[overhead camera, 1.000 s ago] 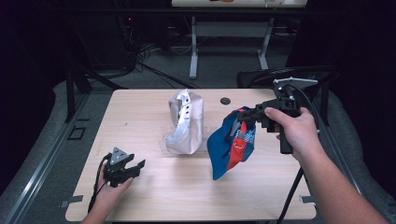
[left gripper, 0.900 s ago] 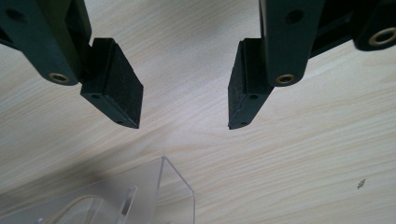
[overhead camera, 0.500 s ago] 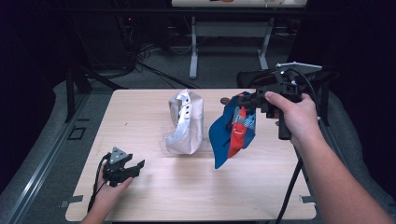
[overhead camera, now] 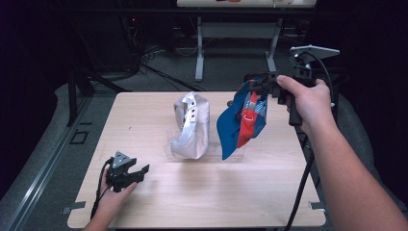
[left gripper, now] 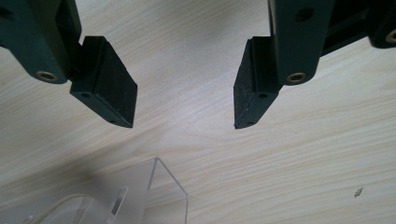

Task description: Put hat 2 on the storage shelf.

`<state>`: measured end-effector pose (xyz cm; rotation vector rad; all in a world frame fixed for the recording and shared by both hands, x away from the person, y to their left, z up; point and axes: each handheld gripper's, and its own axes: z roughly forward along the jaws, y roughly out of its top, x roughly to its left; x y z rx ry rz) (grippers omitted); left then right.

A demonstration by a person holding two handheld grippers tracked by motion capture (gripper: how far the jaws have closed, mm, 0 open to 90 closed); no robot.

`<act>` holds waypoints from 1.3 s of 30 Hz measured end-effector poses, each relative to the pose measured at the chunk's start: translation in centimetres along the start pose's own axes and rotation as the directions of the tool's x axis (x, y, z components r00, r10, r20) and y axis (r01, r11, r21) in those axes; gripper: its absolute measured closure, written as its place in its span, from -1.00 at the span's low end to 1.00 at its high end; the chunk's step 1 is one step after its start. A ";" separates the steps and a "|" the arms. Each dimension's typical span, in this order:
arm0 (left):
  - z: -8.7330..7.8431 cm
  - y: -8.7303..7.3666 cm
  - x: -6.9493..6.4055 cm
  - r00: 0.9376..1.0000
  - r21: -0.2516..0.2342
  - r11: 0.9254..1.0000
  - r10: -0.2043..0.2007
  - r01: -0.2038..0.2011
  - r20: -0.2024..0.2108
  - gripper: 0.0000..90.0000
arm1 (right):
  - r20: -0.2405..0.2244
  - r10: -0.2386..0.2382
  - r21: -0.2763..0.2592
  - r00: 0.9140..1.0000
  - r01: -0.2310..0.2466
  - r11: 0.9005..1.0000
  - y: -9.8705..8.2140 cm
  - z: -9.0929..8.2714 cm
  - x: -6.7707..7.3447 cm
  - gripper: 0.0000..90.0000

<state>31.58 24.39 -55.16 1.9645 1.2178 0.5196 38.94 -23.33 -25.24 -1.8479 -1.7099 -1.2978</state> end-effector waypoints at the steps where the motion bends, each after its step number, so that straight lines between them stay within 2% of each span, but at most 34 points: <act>1: 0.0 0.0 0.0 1.000 -0.003 1.000 -0.001 0.001 -0.001 -0.11 | 0.004 0.007 -0.010 1.000 -0.007 1.000 0.2 0.0 0.0 0.72; 15: 0.0 0.0 0.2 1.000 0.005 1.000 0.007 -0.007 -0.003 -0.11 | 0.035 0.021 -0.034 0.999 -0.019 0.999 2.1 1.1 -1.6 0.72; 19: -0.1 -0.1 0.2 1.000 0.003 1.000 0.004 -0.004 0.000 -0.11 | 0.043 0.012 -0.035 0.999 -0.011 0.999 2.2 1.6 -1.8 0.72; 28: -0.3 -0.1 0.1 1.000 -0.001 1.000 0.005 -0.005 -0.002 -0.10 | 0.077 0.025 -0.032 0.997 -0.023 0.999 2.1 2.7 -2.3 0.72; 32: -0.2 -0.1 0.1 1.000 -0.003 1.000 0.003 -0.003 -0.002 -0.11 | 0.069 0.034 -0.034 0.997 -0.032 0.999 2.2 2.9 -2.8 0.72; 39: -0.2 -0.1 0.2 1.000 -0.002 1.000 -0.001 0.001 -0.002 -0.10 | 0.084 0.044 -0.050 0.995 -0.040 0.998 2.5 3.1 -3.1 0.72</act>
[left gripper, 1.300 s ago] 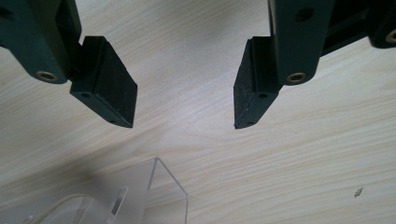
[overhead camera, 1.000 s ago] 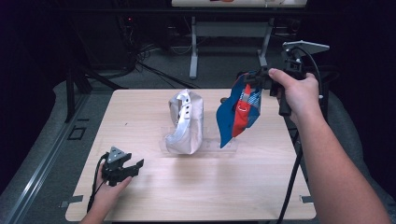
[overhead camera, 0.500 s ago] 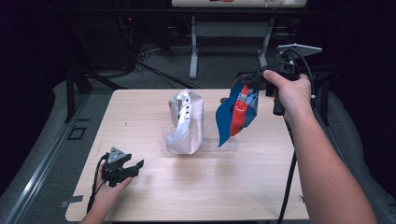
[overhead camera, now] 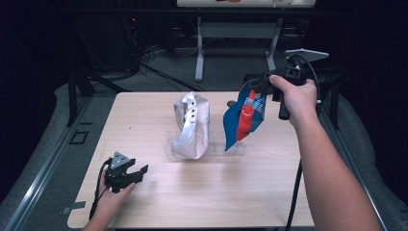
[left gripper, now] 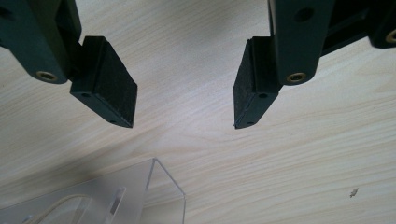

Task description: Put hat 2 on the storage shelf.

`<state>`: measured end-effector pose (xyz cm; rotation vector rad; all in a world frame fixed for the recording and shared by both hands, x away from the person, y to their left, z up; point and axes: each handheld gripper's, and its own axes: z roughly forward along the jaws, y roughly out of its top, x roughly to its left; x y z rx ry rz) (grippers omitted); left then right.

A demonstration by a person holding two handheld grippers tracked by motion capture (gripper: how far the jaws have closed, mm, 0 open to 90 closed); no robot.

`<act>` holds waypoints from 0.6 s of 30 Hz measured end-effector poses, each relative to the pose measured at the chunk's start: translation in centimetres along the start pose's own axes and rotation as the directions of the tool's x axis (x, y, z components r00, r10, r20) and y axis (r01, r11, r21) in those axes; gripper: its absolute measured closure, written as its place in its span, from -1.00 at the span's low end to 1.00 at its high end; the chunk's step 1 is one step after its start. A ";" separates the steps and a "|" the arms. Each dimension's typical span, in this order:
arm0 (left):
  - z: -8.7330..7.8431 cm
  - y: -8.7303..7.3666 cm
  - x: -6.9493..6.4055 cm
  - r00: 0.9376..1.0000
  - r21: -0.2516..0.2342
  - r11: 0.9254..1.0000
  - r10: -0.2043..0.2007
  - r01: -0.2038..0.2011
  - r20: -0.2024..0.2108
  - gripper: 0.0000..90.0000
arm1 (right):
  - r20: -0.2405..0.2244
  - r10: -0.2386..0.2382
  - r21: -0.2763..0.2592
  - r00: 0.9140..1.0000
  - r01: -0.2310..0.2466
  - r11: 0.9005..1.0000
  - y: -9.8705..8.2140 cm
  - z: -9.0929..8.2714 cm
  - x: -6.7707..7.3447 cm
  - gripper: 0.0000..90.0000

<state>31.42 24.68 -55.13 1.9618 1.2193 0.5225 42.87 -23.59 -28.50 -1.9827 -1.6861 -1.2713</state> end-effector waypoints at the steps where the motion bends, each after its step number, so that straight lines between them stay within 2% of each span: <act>1: 0.0 0.0 0.0 1.000 0.001 1.000 0.000 0.000 0.000 -0.10 | 0.000 0.002 -0.002 1.000 -0.002 1.000 0.0 0.1 0.0 0.72; 6: -0.1 0.0 0.1 1.000 0.000 1.000 -0.001 0.001 0.000 -0.10 | 0.014 -0.008 0.017 1.000 0.007 1.000 0.0 1.0 0.1 0.72; 14: -0.1 0.0 0.1 1.000 0.002 1.000 -0.001 0.001 -0.001 -0.11 | 0.006 -0.002 0.040 1.000 0.001 0.999 -0.4 2.4 -0.3 0.72; 18: 0.0 0.0 0.1 1.000 0.001 1.000 0.000 0.000 0.000 -0.10 | 0.021 -0.012 0.052 1.000 0.011 0.999 -0.6 2.7 -0.3 0.72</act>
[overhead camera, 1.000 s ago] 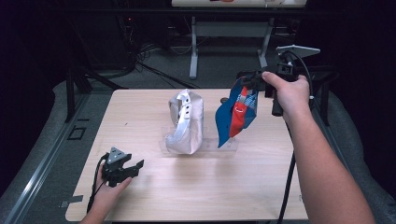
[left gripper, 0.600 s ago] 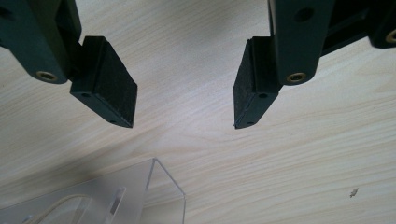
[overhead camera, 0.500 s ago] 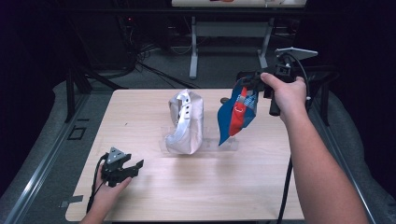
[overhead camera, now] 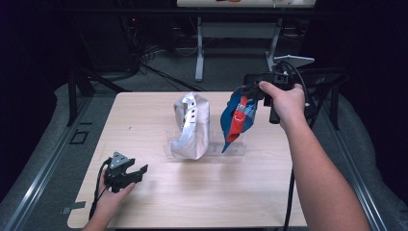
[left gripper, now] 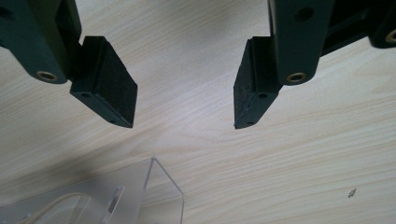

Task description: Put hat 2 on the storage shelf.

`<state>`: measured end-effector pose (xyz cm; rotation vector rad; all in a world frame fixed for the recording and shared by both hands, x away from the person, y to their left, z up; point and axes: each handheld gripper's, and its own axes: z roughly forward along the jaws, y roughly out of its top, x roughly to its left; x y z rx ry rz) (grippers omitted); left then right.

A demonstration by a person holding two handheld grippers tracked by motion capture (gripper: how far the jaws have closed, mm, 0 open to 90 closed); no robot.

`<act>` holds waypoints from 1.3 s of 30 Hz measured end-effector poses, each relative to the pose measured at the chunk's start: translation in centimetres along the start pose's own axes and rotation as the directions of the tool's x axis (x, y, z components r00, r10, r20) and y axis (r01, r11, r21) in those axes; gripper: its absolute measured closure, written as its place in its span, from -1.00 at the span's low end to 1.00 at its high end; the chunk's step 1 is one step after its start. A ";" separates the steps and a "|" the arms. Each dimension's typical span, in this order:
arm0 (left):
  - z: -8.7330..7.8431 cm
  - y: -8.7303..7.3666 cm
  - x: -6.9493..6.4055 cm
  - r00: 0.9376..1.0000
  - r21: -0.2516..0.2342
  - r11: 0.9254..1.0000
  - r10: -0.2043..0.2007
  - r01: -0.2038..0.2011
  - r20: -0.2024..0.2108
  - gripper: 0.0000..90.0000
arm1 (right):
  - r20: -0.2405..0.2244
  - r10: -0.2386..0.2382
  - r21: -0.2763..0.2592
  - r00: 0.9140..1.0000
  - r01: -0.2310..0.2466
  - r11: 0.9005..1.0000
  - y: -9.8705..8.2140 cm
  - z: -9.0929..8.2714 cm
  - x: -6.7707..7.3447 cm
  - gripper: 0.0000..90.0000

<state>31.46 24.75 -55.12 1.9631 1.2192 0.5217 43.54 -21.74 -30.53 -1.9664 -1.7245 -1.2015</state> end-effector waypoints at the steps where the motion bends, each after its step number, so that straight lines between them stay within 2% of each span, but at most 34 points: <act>1: 0.0 0.0 0.0 1.000 0.000 1.000 0.000 0.000 0.000 -0.10 | 0.000 0.000 0.000 1.000 0.000 1.000 0.0 0.0 0.0 0.72; 8: 0.0 0.0 0.0 1.000 -0.004 1.000 -0.001 0.001 -0.004 -0.10 | 0.027 -0.005 0.021 1.000 0.004 1.000 -0.7 1.3 -0.9 0.71; 12: 0.1 0.0 0.0 1.000 -0.005 1.000 0.000 0.000 -0.004 -0.10 | 0.026 0.003 0.026 1.000 -0.004 1.000 -0.9 1.8 -1.5 0.71; 19: 0.0 0.0 0.0 1.000 -0.004 1.000 -0.002 0.002 -0.006 -0.10 | 0.040 -0.004 0.032 0.999 0.002 0.999 -1.3 1.9 -1.9 0.69; 33: 0.0 0.0 0.0 1.000 -0.006 1.000 0.000 0.000 -0.007 -0.10 | 0.071 -0.041 0.033 0.997 0.038 0.999 -2.2 1.9 -2.3 0.47; 34: 0.0 0.0 0.0 1.000 -0.007 1.000 -0.001 0.001 -0.006 -0.10 | 0.081 -0.051 0.023 0.995 0.049 0.999 -2.3 1.9 -2.4 0.39; 35: 0.0 0.0 0.0 1.000 -0.007 1.000 -0.001 0.001 -0.006 -0.10 | 0.081 -0.051 0.023 0.995 0.049 0.999 -2.3 1.9 -2.4 0.39; 36: 0.0 0.0 0.0 1.000 -0.007 1.000 0.000 0.000 -0.007 -0.10 | 0.105 -0.072 0.015 0.992 0.071 0.997 -2.3 2.0 -2.4 0.35; 39: 0.0 0.0 0.0 1.000 -0.005 1.000 -0.001 0.001 -0.007 -0.10 | 0.109 -0.078 0.008 0.991 0.077 0.997 -2.5 2.1 -2.3 0.27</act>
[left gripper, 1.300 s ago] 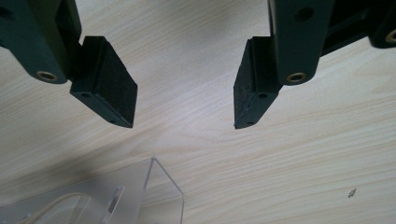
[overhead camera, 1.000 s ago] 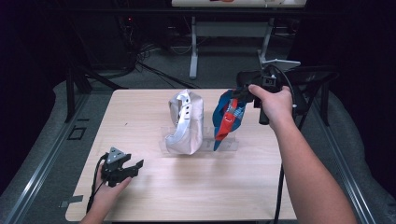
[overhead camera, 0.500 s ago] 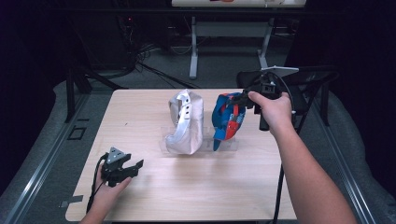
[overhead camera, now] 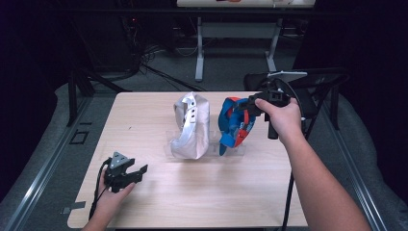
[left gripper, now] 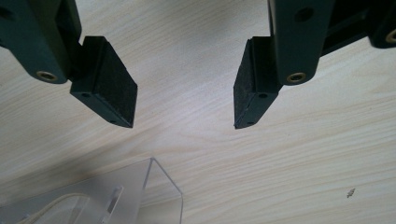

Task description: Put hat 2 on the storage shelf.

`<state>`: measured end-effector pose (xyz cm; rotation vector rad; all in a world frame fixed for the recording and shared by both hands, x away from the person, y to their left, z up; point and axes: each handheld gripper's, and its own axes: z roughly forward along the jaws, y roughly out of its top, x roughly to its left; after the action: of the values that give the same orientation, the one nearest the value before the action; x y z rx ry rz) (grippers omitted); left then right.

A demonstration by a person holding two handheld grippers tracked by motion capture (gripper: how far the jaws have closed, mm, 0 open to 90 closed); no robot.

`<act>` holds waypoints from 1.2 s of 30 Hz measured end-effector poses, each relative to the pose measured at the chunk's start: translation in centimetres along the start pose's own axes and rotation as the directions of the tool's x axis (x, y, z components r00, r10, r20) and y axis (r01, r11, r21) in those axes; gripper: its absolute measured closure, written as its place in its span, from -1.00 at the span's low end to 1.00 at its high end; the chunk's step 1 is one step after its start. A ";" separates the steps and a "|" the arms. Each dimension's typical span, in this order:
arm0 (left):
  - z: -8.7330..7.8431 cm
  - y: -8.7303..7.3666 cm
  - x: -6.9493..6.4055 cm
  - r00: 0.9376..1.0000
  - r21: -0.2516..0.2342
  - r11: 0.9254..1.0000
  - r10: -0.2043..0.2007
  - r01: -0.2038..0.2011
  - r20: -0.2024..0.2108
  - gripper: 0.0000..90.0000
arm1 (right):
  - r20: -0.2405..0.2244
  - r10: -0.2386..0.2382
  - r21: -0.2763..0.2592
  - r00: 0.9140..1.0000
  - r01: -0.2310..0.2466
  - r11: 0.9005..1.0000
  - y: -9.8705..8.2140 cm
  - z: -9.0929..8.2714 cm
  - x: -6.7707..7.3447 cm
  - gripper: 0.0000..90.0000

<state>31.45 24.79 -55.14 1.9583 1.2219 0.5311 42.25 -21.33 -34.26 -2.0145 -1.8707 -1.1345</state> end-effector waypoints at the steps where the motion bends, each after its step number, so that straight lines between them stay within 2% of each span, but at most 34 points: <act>1: 0.0 0.0 0.0 1.000 0.000 1.000 0.000 0.000 0.000 -0.10 | 0.000 0.000 0.000 1.000 0.000 1.000 0.0 0.0 0.0 0.27; 5: 0.0 0.0 0.0 1.000 -0.002 1.000 -0.001 0.001 0.001 -0.10 | 0.009 -0.022 -0.006 1.000 0.022 1.000 -0.2 -0.1 0.3 0.21; 8: 0.0 0.0 0.0 1.000 -0.002 1.000 0.000 0.000 -0.001 -0.10 | 0.034 -0.045 -0.011 0.998 0.045 0.999 -0.6 -0.6 0.6 0.20; 15: 0.0 0.0 0.0 1.000 0.000 1.000 0.000 0.000 -0.001 -0.10 | 0.047 -0.085 -0.004 0.995 0.086 0.996 -1.3 -1.7 1.3 0.20; 20: 0.0 0.0 0.0 1.000 0.001 1.000 0.001 -0.001 -0.002 -0.10 | 0.049 -0.105 0.004 0.993 0.105 0.994 -1.9 -1.7 1.5 0.19; 30: 0.0 0.0 0.0 1.000 0.001 1.000 0.002 -0.002 -0.003 -0.10 | 0.067 -0.162 0.030 0.985 0.160 0.987 -4.4 -1.1 1.8 0.16; 31: 0.0 0.0 0.0 1.000 0.001 1.000 0.003 -0.003 -0.002 -0.10 | 0.065 -0.184 0.039 0.981 0.182 0.983 -5.2 -1.0 1.7 0.16; 34: 0.0 0.0 0.0 1.000 0.001 1.000 0.000 0.000 -0.003 -0.10 | 0.055 -0.199 0.047 0.978 0.197 0.979 -6.1 -0.7 1.4 0.14; 36: 0.0 0.0 0.0 1.000 0.000 1.000 0.002 -0.002 -0.002 -0.10 | 0.056 -0.220 0.042 0.974 0.218 0.975 -7.0 -0.3 1.0 0.11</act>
<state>31.45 24.81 -55.20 1.9592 1.2218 0.5343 35.70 -19.35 -35.94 -1.8802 -2.1719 -1.0922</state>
